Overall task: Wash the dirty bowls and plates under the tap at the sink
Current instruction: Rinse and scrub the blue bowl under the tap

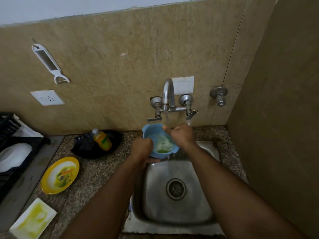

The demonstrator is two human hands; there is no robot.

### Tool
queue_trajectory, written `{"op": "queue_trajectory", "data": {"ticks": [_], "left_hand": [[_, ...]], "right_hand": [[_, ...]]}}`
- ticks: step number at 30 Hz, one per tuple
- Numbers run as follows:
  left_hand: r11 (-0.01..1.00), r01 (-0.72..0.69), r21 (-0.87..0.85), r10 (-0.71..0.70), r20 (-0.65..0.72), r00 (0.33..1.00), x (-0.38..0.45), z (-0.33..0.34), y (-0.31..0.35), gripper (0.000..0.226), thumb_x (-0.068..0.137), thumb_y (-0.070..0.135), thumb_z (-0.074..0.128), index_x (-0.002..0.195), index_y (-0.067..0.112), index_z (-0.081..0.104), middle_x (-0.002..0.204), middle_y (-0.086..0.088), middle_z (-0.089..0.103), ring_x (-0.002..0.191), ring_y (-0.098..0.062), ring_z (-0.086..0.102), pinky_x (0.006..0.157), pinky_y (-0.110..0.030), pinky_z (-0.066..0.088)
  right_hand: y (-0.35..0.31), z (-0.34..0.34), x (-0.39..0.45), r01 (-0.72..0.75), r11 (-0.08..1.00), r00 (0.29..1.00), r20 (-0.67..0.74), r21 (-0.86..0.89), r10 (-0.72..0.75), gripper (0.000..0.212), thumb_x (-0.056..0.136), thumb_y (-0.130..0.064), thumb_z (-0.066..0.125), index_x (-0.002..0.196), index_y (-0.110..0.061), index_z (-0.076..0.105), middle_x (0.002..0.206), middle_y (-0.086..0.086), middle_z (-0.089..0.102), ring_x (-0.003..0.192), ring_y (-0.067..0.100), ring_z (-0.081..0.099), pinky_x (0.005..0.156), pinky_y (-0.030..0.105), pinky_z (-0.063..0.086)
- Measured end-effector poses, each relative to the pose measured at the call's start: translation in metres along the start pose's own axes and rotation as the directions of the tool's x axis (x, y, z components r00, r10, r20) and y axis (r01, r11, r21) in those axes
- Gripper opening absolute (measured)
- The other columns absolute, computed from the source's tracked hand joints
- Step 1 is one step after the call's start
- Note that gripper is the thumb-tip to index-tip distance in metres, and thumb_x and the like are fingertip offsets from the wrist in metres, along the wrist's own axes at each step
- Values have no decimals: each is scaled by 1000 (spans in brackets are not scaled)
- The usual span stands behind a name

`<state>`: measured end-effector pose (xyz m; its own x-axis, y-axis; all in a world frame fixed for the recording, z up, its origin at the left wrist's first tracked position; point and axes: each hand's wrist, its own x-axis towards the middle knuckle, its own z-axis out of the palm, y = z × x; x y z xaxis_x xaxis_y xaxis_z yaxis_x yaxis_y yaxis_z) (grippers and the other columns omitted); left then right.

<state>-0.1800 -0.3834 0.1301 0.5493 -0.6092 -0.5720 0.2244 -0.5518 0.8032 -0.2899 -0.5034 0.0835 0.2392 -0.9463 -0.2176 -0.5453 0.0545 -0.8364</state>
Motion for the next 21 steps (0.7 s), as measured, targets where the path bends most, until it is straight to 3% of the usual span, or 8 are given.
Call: {"op": "queue_trajectory", "data": {"ticks": [2,5,7,11,13,15,18,21], "left_hand": [[1000,17,-8,-17,-30,999,3,-5,-1,34,92,-1,44,123,11,48,99,-14,59,80,-38,67,58,-50,63],[999,28,27,-27,-35,999,7,-11,-6,32,90,-2,43,120,4,52,102,-21,62,79,-43,68,55,-52,62],[997,44,58,-45,9,999,7,-9,-9,40,88,-3,42,127,2,53,108,-23,62,84,-44,68,54,-50,62],[998,55,35,-58,91,994,6,-2,-8,40,90,-5,41,127,8,49,107,-19,60,87,-40,67,51,-42,60],[996,41,76,-49,106,993,6,0,-6,38,90,-5,42,126,5,50,106,-20,62,85,-41,68,53,-44,61],[993,42,109,-57,139,989,3,2,-6,38,92,-5,42,127,2,53,106,-21,65,86,-42,69,57,-48,63],[997,62,51,-69,147,987,3,3,-12,26,104,14,49,126,3,60,101,-21,70,80,-39,73,63,-52,64],[997,30,76,-37,95,995,10,4,-16,46,98,51,62,107,6,68,95,-19,74,71,-35,75,59,-53,64]], "right_hand": [[4,-3,-2,52,998,992,118,-44,-47,52,88,-56,70,70,-7,74,61,4,71,56,22,70,57,33,55],[13,-14,-6,48,998,941,333,36,-57,41,100,-35,64,84,2,72,64,15,69,53,29,64,54,40,55],[11,-17,-6,74,997,938,340,-22,-62,37,99,-32,63,83,-1,73,67,16,69,57,33,68,57,45,60],[-7,-12,-4,194,928,981,75,-318,-180,64,86,-69,62,56,-13,64,54,3,63,55,22,64,54,32,48],[-15,-13,-5,184,887,981,29,-424,-190,82,74,-94,46,65,-15,68,63,3,66,62,20,65,60,32,52],[-20,-17,-3,211,840,977,78,-500,-200,96,67,-103,34,77,-15,70,75,5,68,72,22,65,69,35,56],[-16,-26,7,343,819,936,238,-460,-258,76,81,-85,52,61,-13,66,62,4,65,63,21,65,67,40,58],[-6,-35,7,361,800,919,328,-480,-219,62,94,-65,57,59,-13,63,62,5,64,66,24,65,67,39,55]]}}
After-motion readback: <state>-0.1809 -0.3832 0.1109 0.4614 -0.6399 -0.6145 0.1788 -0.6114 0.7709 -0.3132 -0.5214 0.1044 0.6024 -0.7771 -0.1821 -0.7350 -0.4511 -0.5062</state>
